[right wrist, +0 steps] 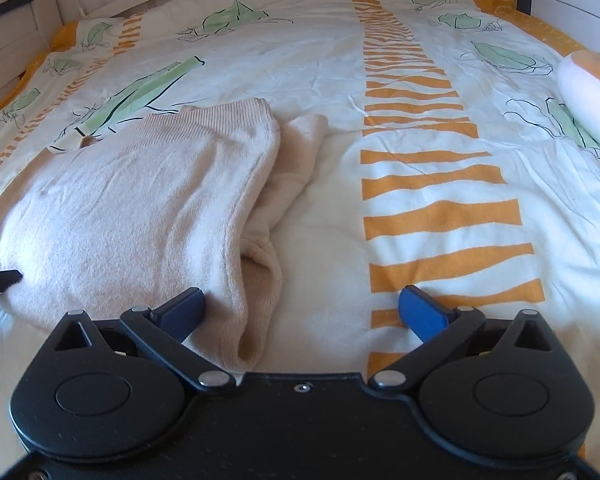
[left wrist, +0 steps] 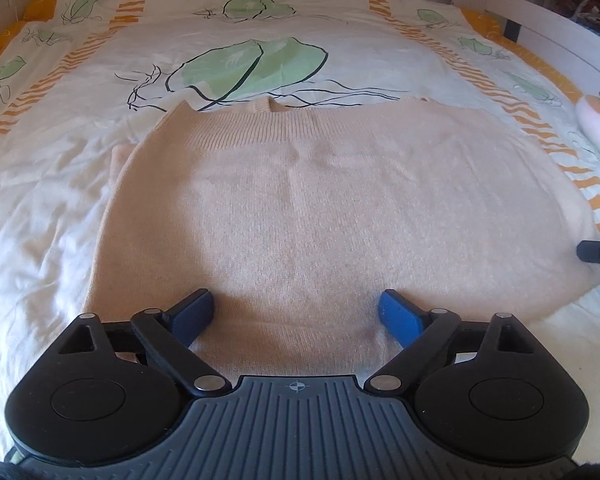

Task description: Fold small clothes

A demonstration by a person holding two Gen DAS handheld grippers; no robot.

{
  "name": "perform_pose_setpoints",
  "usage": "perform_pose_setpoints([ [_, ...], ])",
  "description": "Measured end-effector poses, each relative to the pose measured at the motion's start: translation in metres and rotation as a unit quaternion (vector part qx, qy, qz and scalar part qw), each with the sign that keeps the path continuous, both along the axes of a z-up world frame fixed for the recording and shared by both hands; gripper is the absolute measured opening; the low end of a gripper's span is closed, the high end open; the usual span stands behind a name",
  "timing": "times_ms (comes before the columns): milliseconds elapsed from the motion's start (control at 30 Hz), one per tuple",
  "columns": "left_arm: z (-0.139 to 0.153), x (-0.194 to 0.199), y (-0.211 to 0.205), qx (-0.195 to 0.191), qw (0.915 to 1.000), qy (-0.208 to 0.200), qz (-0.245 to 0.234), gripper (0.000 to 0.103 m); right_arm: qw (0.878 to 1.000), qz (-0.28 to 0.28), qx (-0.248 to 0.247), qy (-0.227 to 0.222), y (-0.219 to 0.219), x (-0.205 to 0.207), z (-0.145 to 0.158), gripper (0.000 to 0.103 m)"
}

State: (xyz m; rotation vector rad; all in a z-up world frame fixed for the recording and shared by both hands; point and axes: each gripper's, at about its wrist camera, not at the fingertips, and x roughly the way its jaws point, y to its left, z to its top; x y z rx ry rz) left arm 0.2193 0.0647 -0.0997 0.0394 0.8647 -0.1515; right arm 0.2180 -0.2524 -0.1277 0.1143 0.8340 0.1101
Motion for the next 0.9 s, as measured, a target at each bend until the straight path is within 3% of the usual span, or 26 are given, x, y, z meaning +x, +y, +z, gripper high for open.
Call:
perform_pose_setpoints([
  [333,-0.001,0.003,0.001,-0.013,0.9999,0.005,-0.009,0.099,1.000,-0.004,0.006,-0.007,0.000,-0.002,0.000,0.103],
  [567,0.000,0.004,0.001,-0.015,0.9998,0.008,-0.007,0.100,0.999,-0.013,0.039,-0.012,-0.009,-0.002,0.002,0.103],
  [733,-0.004,0.001,-0.001,-0.009,0.9999,-0.001,-0.006,0.102,0.992,-0.037,0.117,-0.020,-0.026,-0.003,0.005,0.103],
  [900,-0.007,-0.004,-0.004,-0.007,0.9998,-0.016,0.000,0.102,0.972,-0.031,0.229,-0.030,-0.039,0.001,0.013,0.103],
])
